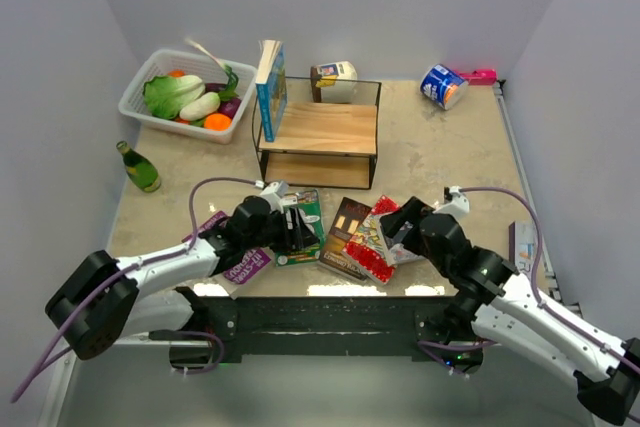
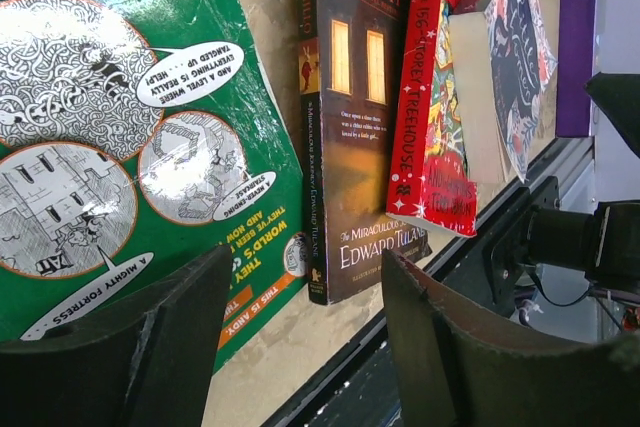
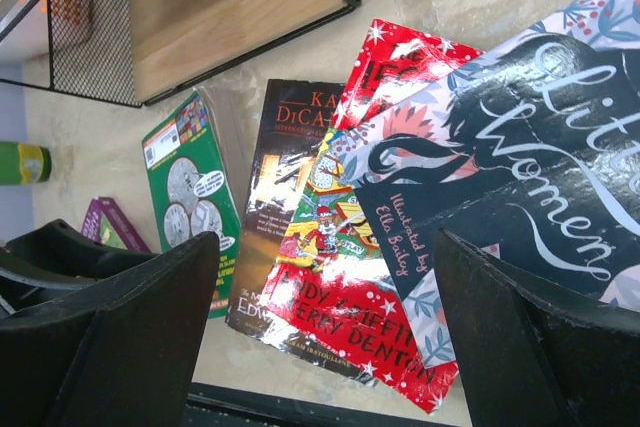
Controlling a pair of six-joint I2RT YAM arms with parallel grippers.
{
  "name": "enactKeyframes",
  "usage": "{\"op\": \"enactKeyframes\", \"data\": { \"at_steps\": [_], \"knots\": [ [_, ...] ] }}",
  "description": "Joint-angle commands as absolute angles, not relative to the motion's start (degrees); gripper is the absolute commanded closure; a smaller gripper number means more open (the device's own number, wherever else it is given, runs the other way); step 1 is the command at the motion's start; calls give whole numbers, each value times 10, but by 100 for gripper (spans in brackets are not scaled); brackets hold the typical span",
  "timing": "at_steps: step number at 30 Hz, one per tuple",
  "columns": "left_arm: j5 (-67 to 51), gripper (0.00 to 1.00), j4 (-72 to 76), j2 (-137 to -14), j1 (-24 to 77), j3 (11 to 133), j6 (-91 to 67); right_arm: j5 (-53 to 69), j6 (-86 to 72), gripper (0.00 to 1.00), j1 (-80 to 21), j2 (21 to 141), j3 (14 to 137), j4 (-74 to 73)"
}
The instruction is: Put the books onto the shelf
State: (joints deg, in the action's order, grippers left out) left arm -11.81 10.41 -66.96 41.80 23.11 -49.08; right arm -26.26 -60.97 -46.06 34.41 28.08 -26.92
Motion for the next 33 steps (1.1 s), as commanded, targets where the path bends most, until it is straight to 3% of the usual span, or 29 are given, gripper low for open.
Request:
{"op": "enactKeyframes", "data": {
  "at_steps": [1,12,21,24,25,28,30,33],
  "knots": [
    [-148,33,148,-699,427,243,-518,-263,-640,8,-461,344,261,-269],
    [-183,33,220,-823,469,264,-545,-178,-552,9,-461,527,251,-105],
    [-237,40,305,-900,483,258,-568,-110,-548,12,-461,719,207,60],
    [-262,58,363,-918,482,248,-577,-96,-553,13,-461,744,193,88],
    [-271,71,377,-919,483,246,-580,-96,-552,13,-461,744,190,91],
    [-270,92,409,-912,482,238,-583,-99,-549,13,-461,730,192,84],
    [-268,100,423,-903,482,232,-582,-102,-547,13,-461,715,194,72],
    [-265,100,441,-887,482,222,-583,-104,-543,13,-461,701,199,58]
  ]
}}
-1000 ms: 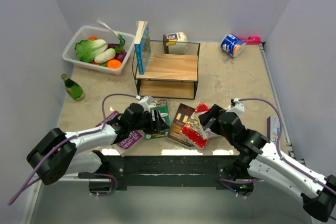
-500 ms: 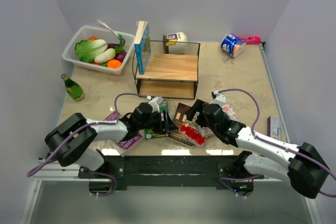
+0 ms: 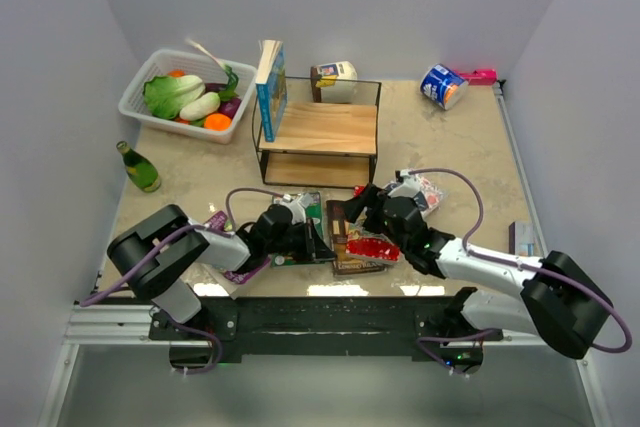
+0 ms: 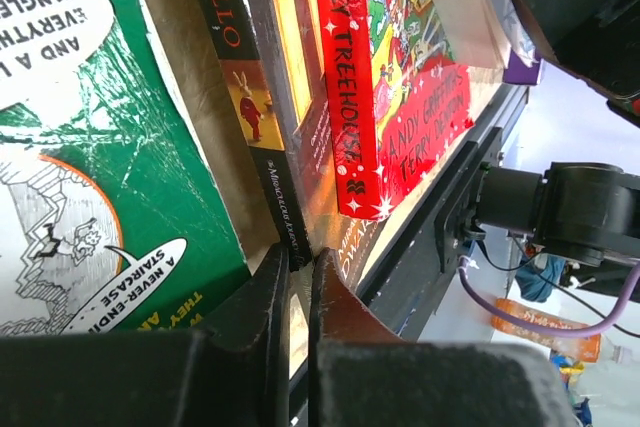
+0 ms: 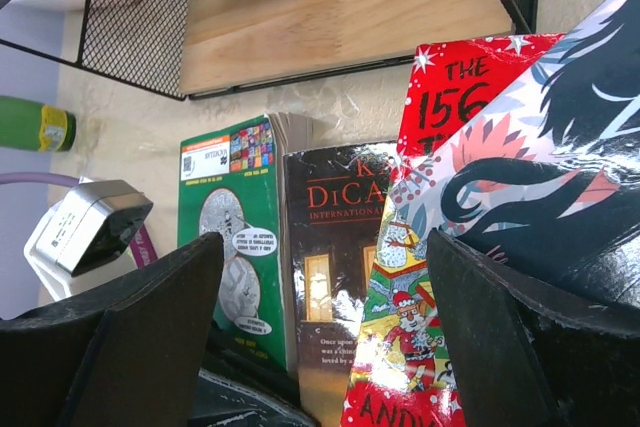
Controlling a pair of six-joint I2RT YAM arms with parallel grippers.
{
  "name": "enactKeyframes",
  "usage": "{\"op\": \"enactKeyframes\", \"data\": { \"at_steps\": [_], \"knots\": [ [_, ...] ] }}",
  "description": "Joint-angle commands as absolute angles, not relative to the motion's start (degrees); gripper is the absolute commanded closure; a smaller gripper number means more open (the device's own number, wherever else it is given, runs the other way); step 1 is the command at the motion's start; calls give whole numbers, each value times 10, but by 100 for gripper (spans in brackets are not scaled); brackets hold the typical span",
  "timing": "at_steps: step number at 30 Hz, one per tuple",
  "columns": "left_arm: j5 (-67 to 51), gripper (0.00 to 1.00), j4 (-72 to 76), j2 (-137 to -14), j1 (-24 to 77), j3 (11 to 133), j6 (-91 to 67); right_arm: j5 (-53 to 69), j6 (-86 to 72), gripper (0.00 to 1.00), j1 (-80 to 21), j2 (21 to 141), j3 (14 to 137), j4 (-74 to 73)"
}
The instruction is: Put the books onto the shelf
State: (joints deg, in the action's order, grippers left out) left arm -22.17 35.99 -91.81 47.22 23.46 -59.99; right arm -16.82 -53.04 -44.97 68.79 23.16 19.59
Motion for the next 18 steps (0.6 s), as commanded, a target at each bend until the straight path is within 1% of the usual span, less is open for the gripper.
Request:
{"op": "enactKeyframes", "data": {
  "at_steps": [1,3,5,6,7,10,13,15,16,18],
  "knots": [
    [-264,100,450,-882,482,218,-585,-105,-542,13,-461,694,198,55],
    [-257,100,460,-864,483,208,-588,-114,-541,13,-461,677,197,36],
    [-239,100,454,-845,482,198,-589,-125,-541,13,-461,622,195,17],
    [-233,100,450,-818,482,194,-588,-134,-541,13,-461,593,196,-18],
    [-220,100,442,-800,482,192,-586,-155,-541,13,-461,539,200,-38],
    [-185,100,362,-719,483,206,-564,-184,-524,9,-461,440,220,-100],
    [-145,100,223,-635,483,251,-535,-175,-498,4,-462,387,242,-127],
    [-124,100,171,-583,481,271,-515,-160,-493,1,-461,374,249,-128],
    [-104,100,120,-570,480,292,-510,-150,-497,1,-461,369,250,-127],
    [-87,100,78,-530,478,309,-495,-127,-502,1,-461,360,238,-99]
  ]
}}
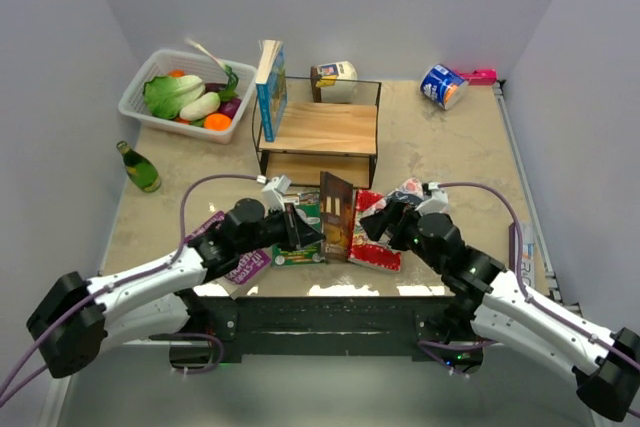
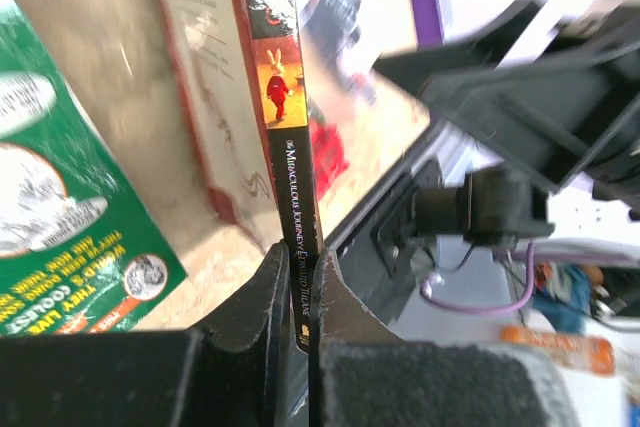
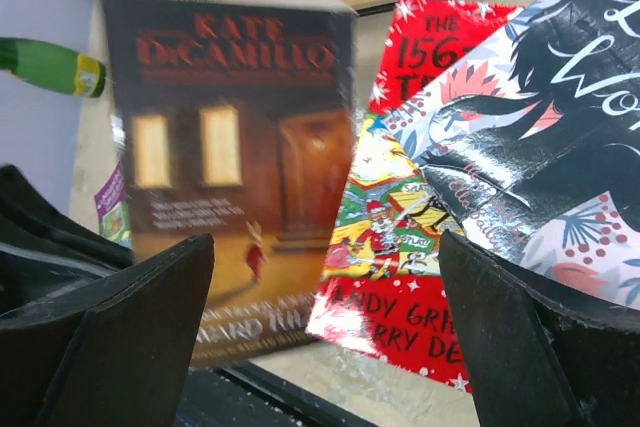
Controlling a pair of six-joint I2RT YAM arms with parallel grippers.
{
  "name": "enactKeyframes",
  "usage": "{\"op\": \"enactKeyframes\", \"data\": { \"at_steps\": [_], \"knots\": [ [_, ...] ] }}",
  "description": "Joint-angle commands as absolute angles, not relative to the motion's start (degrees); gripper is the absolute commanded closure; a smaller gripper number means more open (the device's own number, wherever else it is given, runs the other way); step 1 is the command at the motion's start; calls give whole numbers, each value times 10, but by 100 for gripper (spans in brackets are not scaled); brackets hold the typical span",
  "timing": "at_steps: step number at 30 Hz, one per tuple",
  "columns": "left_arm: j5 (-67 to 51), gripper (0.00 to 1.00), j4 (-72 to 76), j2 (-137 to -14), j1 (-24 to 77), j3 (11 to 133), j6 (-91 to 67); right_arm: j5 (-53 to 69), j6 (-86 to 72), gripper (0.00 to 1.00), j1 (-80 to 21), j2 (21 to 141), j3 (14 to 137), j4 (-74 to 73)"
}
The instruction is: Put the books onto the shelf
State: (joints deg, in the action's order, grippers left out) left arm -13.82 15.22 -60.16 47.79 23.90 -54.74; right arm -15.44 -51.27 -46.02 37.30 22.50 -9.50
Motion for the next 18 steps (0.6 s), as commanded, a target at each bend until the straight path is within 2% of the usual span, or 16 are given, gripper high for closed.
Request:
{"op": "enactKeyframes", "data": {
  "at_steps": [1,5,11,18],
  "knots": [
    [-72,100,44,-518,477,325,-493,-119,-511,1,-462,357,231,-85],
    [-41,100,-29,-460,474,373,-475,-61,-534,1,-461,342,190,21],
    [-20,100,-101,-442,473,472,-440,-20,-548,1,-461,312,165,184],
    [-22,100,-141,-439,473,540,-425,25,-543,1,-460,331,189,343]
  ]
}}
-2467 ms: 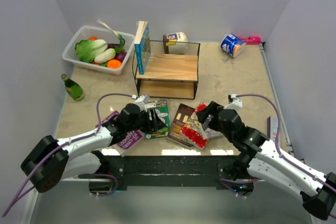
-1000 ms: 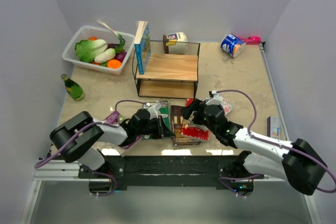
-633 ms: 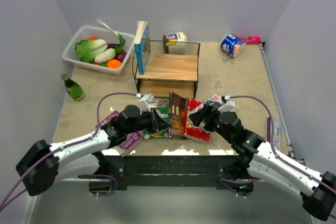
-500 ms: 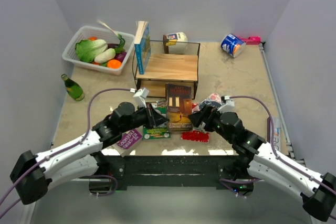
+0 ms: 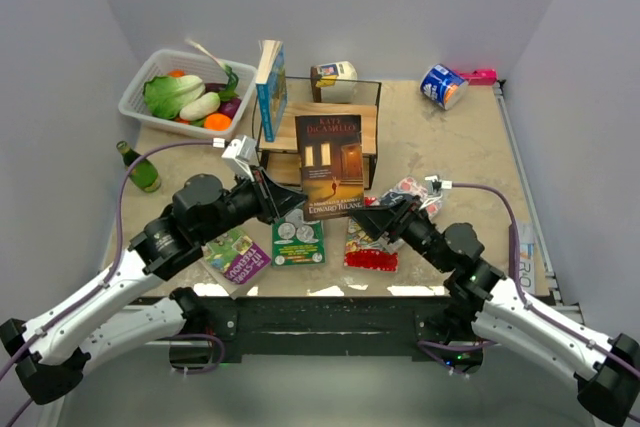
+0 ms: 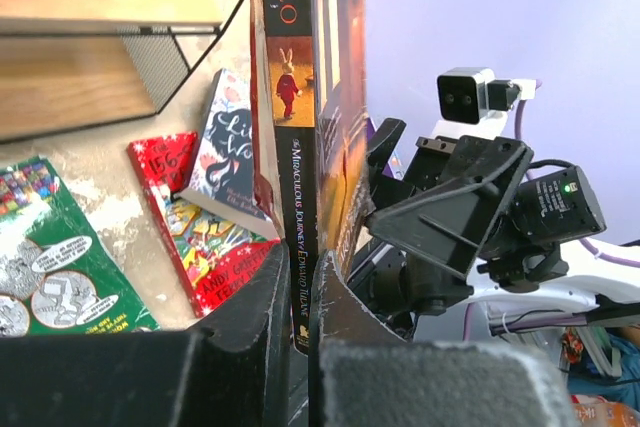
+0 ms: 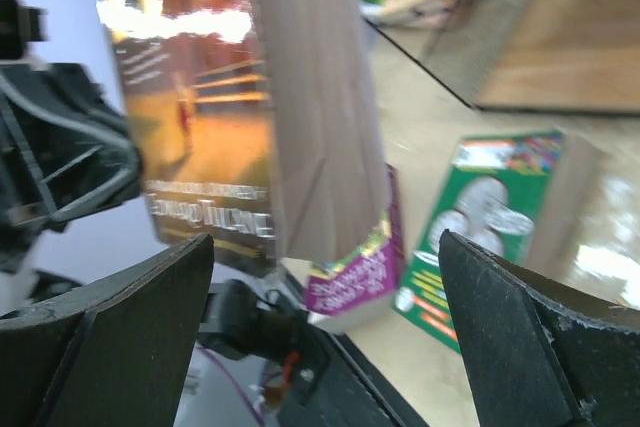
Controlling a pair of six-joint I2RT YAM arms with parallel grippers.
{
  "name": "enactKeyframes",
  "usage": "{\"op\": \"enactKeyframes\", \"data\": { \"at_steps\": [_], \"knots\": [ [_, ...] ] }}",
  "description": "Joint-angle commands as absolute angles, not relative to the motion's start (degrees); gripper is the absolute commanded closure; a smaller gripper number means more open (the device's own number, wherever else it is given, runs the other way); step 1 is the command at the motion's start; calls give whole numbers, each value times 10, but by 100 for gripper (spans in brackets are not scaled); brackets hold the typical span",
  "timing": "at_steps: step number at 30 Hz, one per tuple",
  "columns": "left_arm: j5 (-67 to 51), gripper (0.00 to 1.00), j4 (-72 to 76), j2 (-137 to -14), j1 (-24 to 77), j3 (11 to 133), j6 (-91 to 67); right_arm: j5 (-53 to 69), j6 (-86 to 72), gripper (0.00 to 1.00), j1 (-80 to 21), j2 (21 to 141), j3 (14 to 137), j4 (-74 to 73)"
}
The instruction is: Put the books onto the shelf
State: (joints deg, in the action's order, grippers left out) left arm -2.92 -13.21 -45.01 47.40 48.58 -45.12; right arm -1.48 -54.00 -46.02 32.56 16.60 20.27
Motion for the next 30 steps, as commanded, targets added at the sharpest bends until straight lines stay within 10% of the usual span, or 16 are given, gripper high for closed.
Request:
{"op": "enactKeyframes", "data": {
  "at_steps": [1,16,30],
  "knots": [
    [-14,100,-156,-440,473,554,-420,27,-535,1,-460,328,195,349],
    [203,100,-53,-549,473,662,-198,-298,-319,4,-460,454,516,2],
    [317,100,365,-602,473,461,-42,-406,-301,4,-459,572,583,-17]
  ]
}}
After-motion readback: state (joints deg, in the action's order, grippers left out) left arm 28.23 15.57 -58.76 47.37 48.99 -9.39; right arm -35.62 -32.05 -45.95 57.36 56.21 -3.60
